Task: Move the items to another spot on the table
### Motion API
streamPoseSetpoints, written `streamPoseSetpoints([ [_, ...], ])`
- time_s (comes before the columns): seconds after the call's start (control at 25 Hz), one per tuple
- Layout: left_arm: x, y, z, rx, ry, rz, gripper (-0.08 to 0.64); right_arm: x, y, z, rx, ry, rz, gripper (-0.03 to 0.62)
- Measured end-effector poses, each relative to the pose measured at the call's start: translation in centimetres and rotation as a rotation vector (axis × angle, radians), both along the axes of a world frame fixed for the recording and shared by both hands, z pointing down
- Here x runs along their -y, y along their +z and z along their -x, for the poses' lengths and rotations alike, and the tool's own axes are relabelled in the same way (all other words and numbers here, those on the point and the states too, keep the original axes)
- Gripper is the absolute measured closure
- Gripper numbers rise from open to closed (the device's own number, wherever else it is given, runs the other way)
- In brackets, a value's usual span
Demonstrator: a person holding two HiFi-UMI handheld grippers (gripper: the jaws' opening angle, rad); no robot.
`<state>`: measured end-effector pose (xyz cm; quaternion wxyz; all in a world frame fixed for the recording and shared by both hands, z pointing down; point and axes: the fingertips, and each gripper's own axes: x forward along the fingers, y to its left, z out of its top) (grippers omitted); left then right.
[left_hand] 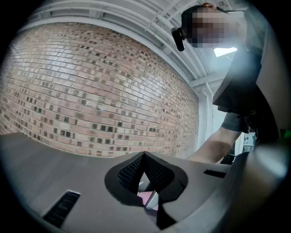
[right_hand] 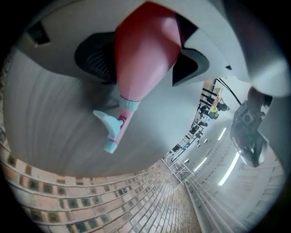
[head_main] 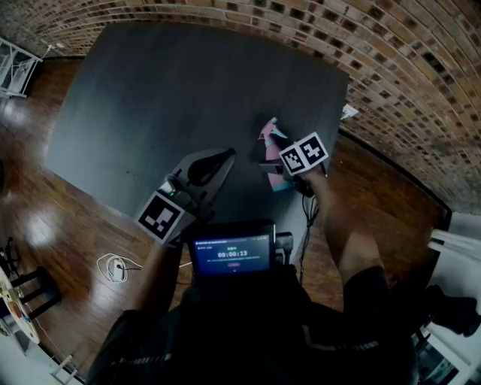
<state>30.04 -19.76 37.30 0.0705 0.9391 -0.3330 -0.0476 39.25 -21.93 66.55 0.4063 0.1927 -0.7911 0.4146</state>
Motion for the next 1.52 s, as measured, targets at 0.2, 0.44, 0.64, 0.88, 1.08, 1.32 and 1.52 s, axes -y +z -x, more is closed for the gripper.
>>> streamPoseSetpoints([
  [0.2,-0.2,-0.4,-0.1,-0.003,0.004,-0.007,0.566,0.4,-0.1,-0.4,-0.017,0.0,-0.029,0.179],
  [0.44,-0.2,-0.6,0.3,-0.006,0.006,-0.012,0.568,1.1,-0.6,-1.3,-0.037,0.035,-0.096,0.179],
  [0.64,-0.6,-1.3,0.6,-0.015,0.021,-0.027,0.566,1.7,-1.3,-3.3,-0.016,0.138,-0.119,0.179],
  [0.88,-0.8,-2.1,1.2,-0.031,0.048,-0.037,0.568,1.1,-2.6,-5.5,-0.034,0.222,-0.173,0.179],
  [1.08,-1.1,-2.6,1.2,-0.058,0.108,-0.043,0.568,0.7,-5.0,-6.9,-0.021,0.331,-0.248,0.181],
  [1.32,-2.4,-3.7,-0.1,-0.066,0.19,-0.069,0.568,-1.2,-9.6,-9.1,0.05,0.442,-0.383,0.249],
  [1.52,-5.2,-4.7,-1.6,-0.053,0.228,-0.076,0.568,-4.2,-17.4,-10.2,0.159,0.487,-0.562,0.359],
])
